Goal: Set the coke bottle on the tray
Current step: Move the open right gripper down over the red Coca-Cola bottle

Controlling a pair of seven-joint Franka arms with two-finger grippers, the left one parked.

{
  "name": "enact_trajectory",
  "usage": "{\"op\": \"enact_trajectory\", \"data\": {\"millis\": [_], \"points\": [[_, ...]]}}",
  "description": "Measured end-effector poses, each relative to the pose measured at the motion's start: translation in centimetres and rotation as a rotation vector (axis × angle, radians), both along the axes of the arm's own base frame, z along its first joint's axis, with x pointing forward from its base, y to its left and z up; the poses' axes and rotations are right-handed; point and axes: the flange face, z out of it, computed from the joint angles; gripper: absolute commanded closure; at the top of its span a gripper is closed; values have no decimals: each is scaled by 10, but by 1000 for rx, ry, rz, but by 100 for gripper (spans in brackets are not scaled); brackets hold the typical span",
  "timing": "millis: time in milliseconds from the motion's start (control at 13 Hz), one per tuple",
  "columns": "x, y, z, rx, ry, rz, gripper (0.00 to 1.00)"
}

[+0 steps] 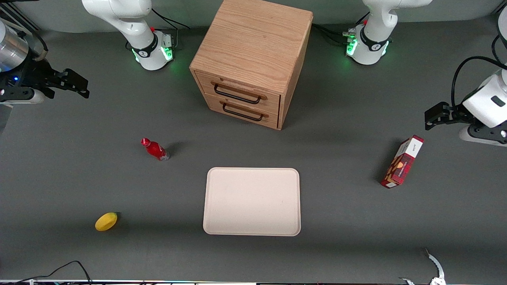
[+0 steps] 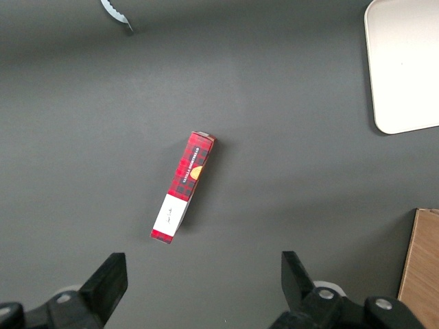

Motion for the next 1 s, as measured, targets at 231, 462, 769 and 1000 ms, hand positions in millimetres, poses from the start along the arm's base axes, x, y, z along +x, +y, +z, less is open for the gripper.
{"op": "enact_trajectory", "data": {"millis": [231,462,769,1000], "points": [[-2,2,1,6,14,2,0],[-1,4,-3,24,30,4,0],[22,25,-83,59,13,-3,0],[23,40,-209,64,-33,-28,0]]}}
